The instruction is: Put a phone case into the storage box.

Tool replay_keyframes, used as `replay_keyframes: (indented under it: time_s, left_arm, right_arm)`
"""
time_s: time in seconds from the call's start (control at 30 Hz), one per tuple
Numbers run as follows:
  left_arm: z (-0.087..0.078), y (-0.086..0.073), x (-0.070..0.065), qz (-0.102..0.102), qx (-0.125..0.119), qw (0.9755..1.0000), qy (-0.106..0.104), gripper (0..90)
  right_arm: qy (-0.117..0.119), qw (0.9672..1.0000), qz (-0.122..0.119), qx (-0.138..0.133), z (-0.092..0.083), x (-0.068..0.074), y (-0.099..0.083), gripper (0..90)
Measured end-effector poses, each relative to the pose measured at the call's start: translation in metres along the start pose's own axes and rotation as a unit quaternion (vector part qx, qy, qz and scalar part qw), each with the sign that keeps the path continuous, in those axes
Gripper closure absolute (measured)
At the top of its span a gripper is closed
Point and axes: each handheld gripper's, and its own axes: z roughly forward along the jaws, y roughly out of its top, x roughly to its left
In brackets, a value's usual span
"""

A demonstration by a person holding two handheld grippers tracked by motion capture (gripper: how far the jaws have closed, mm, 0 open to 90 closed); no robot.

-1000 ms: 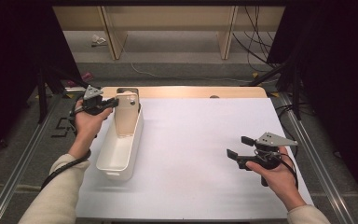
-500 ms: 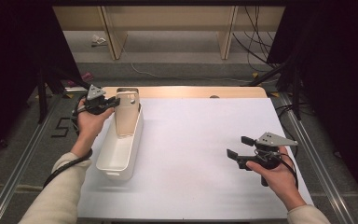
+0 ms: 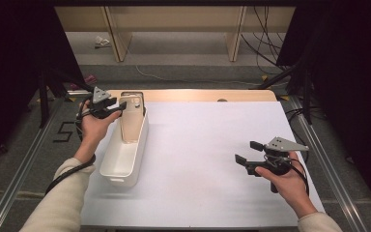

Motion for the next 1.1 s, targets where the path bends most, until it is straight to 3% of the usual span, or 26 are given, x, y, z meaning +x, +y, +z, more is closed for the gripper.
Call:
replay_keyframes:
  time_s: [0.37, 0.57, 0.67, 0.87, 1.1]
  left_arm:
    - [-0.013, 0.009, -0.001, -0.009, -0.016, 0.9998, 0.0, 44.8]
    - [-0.03, 0.014, -0.007, -0.024, -0.019, 0.9992, -0.024, 37.2]
    - [-0.042, 0.011, -0.01, -0.04, -0.017, 0.9982, -0.041, 29.6]
    - [-0.063, 0.003, -0.016, -0.052, -0.01, 0.9953, -0.081, 18.8]
    - [-0.076, -0.002, -0.022, -0.051, -0.008, 0.9945, -0.092, 14.4]
  right_arm:
    - [-0.001, 1.0, 0.0, 0.0, 0.0, 0.0, 0.0, 18.5]
    - [-0.001, 1.0, 0.0, -0.001, 0.0, 0.0, 0.0, 18.5]
    - [-0.003, 1.0, 0.0, 0.0, 0.0, -0.001, 0.0, 18.5]
    - [-0.002, 1.0, -0.001, 0.0, 0.0, 0.0, 0.0, 18.5]
    - [-0.003, 1.0, -0.001, 0.001, 0.0, 0.001, 0.0, 18.5]
